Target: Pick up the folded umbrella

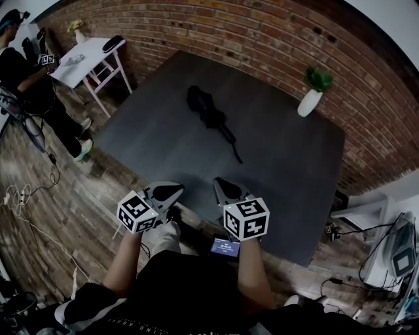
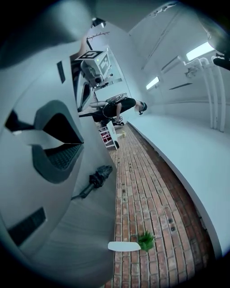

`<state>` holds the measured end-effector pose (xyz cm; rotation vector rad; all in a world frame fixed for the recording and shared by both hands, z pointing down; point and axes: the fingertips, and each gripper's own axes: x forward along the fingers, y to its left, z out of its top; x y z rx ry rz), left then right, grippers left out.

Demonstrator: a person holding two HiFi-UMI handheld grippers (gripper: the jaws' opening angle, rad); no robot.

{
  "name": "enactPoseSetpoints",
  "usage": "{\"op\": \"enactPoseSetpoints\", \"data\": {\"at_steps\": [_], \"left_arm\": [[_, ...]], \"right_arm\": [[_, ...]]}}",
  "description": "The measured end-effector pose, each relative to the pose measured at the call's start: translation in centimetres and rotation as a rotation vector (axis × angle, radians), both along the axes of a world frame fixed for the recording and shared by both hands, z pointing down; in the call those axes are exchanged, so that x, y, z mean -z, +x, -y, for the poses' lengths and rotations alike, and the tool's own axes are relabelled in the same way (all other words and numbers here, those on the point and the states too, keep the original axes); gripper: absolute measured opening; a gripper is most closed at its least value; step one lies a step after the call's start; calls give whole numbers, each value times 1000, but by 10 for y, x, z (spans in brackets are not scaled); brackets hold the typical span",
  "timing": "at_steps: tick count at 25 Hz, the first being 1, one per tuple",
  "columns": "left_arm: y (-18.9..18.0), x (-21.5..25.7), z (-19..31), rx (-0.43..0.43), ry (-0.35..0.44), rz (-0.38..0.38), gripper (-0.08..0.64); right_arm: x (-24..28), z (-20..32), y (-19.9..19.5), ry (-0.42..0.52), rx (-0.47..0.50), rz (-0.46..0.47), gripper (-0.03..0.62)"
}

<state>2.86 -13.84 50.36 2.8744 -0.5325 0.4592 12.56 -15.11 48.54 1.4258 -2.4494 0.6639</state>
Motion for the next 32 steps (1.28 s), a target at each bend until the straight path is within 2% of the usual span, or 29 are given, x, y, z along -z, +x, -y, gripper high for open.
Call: {"op": "enactPoseSetpoints", "data": {"at_steps": [8,14,24,32], "left_arm": [[-12,6,92,-89,-4,-21,3],[-17,2,143,-166,-15,-19,3],[-14,4,188,-351,-3,-26,3],[-25,1,202,-409,-10,-42,3]], "right_arm": [[9,82,-12,0,-101,-2,9],[9,121,-25,-2,-151,8,9],[6,153,-33,-7,-302,18,9],[2,163,-47,-20,-343,-11,9]]}}
